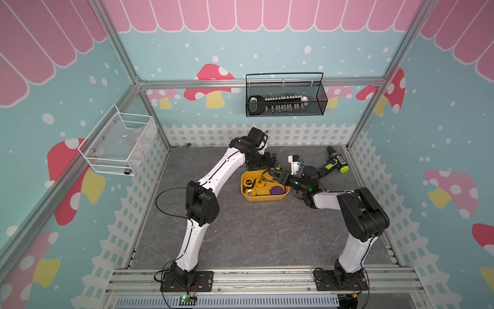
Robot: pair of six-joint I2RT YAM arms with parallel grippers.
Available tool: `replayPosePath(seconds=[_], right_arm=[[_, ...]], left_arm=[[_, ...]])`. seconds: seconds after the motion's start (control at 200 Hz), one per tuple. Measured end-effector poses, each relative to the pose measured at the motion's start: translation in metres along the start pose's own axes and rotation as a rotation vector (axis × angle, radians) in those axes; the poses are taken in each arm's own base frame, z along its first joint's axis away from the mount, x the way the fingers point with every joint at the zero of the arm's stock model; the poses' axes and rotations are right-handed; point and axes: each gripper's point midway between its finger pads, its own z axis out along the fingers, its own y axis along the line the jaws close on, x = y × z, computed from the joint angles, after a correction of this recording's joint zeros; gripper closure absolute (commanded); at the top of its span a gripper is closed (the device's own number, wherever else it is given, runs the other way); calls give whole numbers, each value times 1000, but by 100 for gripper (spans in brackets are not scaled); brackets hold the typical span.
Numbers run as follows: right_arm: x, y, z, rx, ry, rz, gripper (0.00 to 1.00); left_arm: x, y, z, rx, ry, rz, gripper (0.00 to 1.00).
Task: Take the tape measure out of the storage box
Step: Place the tape measure at the center of the board.
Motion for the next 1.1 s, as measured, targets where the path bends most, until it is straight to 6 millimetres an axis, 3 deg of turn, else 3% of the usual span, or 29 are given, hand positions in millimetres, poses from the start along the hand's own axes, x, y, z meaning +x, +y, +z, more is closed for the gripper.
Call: replayPosePath(seconds=[0.115,0.2,0.33,0.455,0.565,0.701,0.776,0.806,0.871,0.981,1.101], right_arm=[[-28,-29,-53,93,-71,86,76],[-51,-47,-95,187,-113,122,75],[-53,-39,-125,255,-64,95,75],[-29,-41,-127,253,45,120,73],[11,-68,-122,265,155,234,72],[69,-94,-123,299,266,392,69],[89,-99,-120,308,309,440,64],[93,-100,-118,308,318,447,61],[99,-101,-114,303,332,459,43],[95,-98,-112,287,333,441,21],[78,-94,-113,326,334,375,13]], left_arm=[[-3,8,-16,-100,-56,90,1],[1,15,-12,-170,-56,149,1],[18,31,15,-262,16,221,1],[38,48,49,-326,108,268,1],[52,67,74,-384,179,297,1],[58,82,88,-433,224,330,1],[57,84,91,-446,230,346,1],[55,84,92,-447,225,352,1],[49,82,93,-445,213,363,1],[40,79,99,-440,190,377,1],[35,80,109,-439,180,387,1]])
